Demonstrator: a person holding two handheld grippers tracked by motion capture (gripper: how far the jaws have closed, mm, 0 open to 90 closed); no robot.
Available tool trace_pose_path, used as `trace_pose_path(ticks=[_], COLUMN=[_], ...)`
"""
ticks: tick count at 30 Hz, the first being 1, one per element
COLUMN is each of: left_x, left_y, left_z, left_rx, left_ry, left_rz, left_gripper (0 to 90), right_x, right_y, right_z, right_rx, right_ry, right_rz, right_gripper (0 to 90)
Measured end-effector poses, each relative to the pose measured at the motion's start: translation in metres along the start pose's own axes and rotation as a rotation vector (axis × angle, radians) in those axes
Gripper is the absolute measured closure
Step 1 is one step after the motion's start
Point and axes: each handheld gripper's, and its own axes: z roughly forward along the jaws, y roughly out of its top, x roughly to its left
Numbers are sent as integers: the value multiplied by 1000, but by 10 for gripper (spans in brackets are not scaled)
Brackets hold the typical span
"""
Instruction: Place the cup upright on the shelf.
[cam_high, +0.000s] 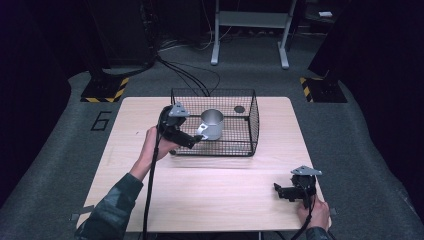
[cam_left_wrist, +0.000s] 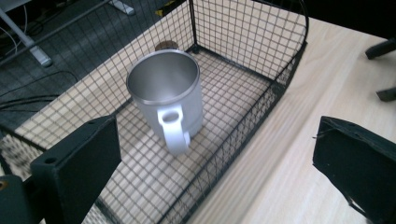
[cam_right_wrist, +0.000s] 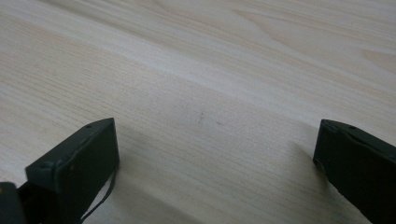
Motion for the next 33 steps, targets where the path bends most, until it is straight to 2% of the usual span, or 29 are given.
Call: trace_pose_path(ticks=[2,3,4,5,7,8,9,10,11,12,13,14,15,16,19,20,22,23,24,27,29,30,31,32,33], left_x=[-3,-3,-6,-6,-7,-9,-9,-9,-10,-10,-12,-12,-12,-13,-13,-13,-12,-12,-12,-8,-2,0,0,1,3], left_y=[-15,-15,-25,-25,-37,-50,-57,-57,-72,-72,-87,-95,-95,-110,-134,-134,-158,-158,-166,-193,-214,-221,-221,-234,-239], left_z=[-9,-9,-15,-15,-21,-26,-29,-29,-32,-32,-35,-37,-37,-39,-40,-40,-38,-38,-36,-32,-28,-27,-27,-25,-25], left_rx=[7,7,17,17,30,46,57,57,71,71,74,82,82,92,110,110,138,138,141,174,188,191,191,190,199], left_ry=[9,9,17,17,29,40,41,41,61,61,77,82,82,87,106,106,122,122,122,141,140,151,151,163,167], left_rz=[-1,-1,-10,-10,-9,-22,-33,-33,-42,-42,-58,-68,-68,-87,-114,-114,-153,-153,-175,-205,-255,-264,-264,-296,-306], left_gripper=[10,10,10,10,11,11,11,12,14,14,14,14,12,12,10,10,10,10,10,11,9,8,5,5,2], right_x=[0,0,0,0,0,0,0,0,0,0,0,0,0,0,0,0,0,0,0,0,0,0,0,0,0], right_y=[0,0,0,0,0,0,0,0,0,0,0,0,0,0,0,0,0,0,0,0,0,0,0,0,0], right_z=[0,0,0,0,0,0,0,0,0,0,0,0,0,0,0,0,0,0,0,0,0,0,0,0,0], right_rx=[0,0,0,0,0,0,0,0,0,0,2,2,2,0,1,1,0,0,0,0,0,0,0,-1,-1], right_ry=[0,0,0,0,0,0,0,0,-1,-1,0,-1,-1,0,0,0,0,0,0,0,0,-1,-1,-2,-2], right_rz=[0,0,1,1,0,0,0,0,1,1,3,2,2,-1,-1,-1,-1,-1,-1,-1,0,-1,-1,0,0], right_gripper=[0,0,0,0,0,0,0,0,0,0,0,0,0,0,0,0,0,0,0,0,0,0,0,0,0])
